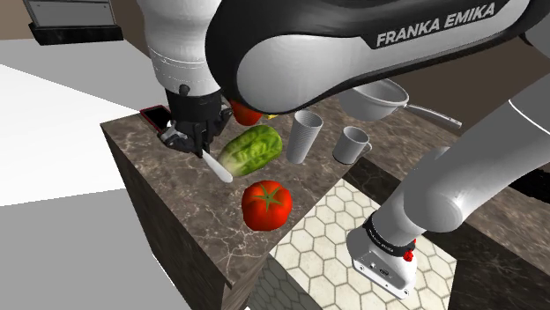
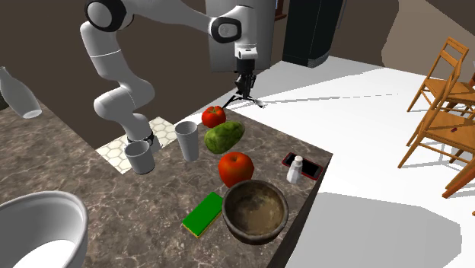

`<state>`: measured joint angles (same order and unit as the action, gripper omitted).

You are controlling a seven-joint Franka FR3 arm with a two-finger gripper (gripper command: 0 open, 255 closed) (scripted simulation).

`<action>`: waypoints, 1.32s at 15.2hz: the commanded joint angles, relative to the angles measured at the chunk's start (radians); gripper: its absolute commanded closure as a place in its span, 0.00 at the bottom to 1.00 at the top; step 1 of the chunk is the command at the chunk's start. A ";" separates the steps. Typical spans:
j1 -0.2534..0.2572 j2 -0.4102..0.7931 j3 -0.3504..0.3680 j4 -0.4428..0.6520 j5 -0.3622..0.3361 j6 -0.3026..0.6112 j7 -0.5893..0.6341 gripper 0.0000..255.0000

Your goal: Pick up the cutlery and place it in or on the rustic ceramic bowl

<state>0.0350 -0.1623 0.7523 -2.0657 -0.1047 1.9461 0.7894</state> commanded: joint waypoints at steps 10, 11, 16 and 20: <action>-0.067 -0.024 -0.117 0.012 0.004 -0.005 -0.186 1.00; -0.077 -0.020 -0.131 0.012 0.000 0.000 -0.209 1.00; -0.128 0.013 -0.196 0.034 -0.024 0.023 -0.312 1.00; -0.169 0.058 -0.242 0.072 -0.047 0.035 -0.388 1.00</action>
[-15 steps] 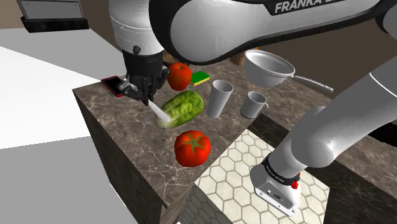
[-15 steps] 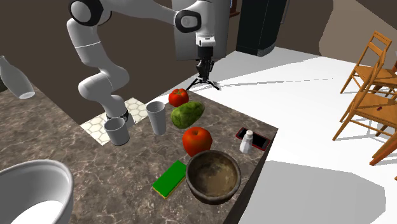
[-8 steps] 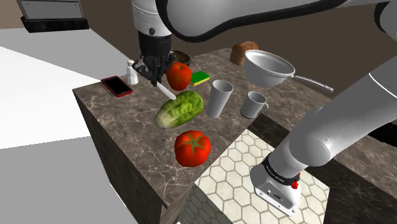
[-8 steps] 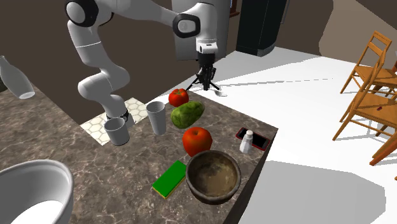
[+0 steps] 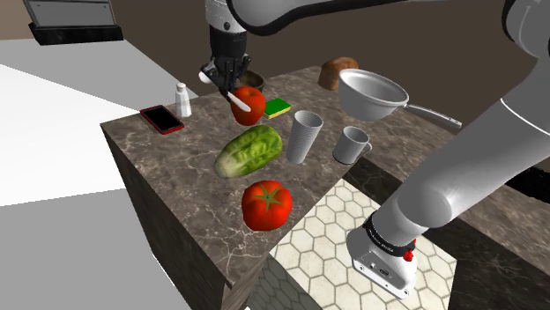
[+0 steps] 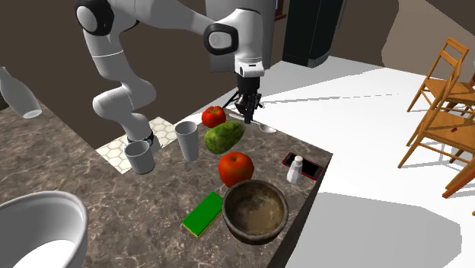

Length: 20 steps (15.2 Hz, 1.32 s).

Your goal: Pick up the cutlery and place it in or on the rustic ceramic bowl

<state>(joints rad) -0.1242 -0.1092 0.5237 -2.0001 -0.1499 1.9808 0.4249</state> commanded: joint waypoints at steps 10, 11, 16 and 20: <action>-0.103 0.174 -0.107 0.187 -0.066 0.001 -0.191 1.00; -0.111 0.195 -0.115 0.212 -0.072 -0.002 -0.207 1.00; -0.144 0.313 -0.152 0.361 -0.102 -0.027 -0.283 1.00; -0.163 0.424 -0.177 0.513 -0.124 -0.064 -0.343 1.00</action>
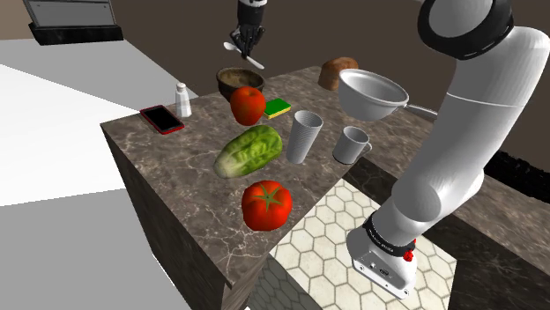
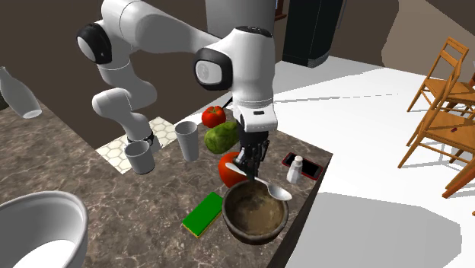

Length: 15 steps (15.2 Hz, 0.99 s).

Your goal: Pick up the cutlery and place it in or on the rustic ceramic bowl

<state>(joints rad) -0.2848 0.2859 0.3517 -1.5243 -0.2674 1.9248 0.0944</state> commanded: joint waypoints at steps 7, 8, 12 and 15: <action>-0.009 0.050 -0.013 -0.012 -0.017 0.062 -0.006 1.00; -0.010 0.052 -0.013 -0.023 -0.019 0.074 -0.004 1.00; -0.011 0.061 -0.016 -0.065 -0.027 0.123 0.008 1.00; -0.011 0.070 -0.019 -0.092 -0.034 0.158 0.016 1.00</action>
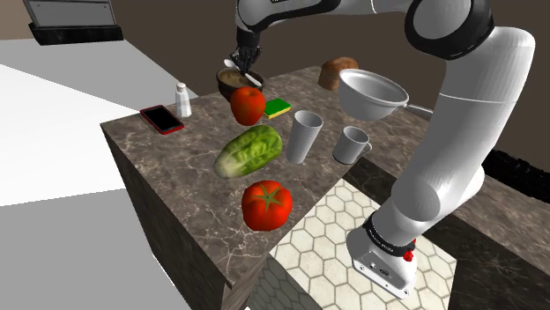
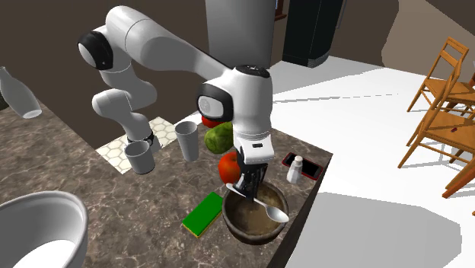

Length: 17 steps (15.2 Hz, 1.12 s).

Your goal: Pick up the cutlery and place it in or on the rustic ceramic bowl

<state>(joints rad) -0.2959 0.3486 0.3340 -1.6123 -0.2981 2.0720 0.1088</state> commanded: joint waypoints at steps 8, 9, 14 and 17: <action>0.000 0.011 -0.003 -0.016 -0.007 0.027 0.006 1.00; 0.000 0.011 -0.003 -0.016 -0.007 0.027 0.006 1.00; 0.000 0.012 -0.003 -0.015 -0.007 0.027 0.006 0.00; 0.001 -0.017 0.004 0.010 0.007 -0.026 -0.003 0.00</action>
<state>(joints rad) -0.2923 0.3503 0.3351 -1.6058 -0.2990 2.0673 0.1124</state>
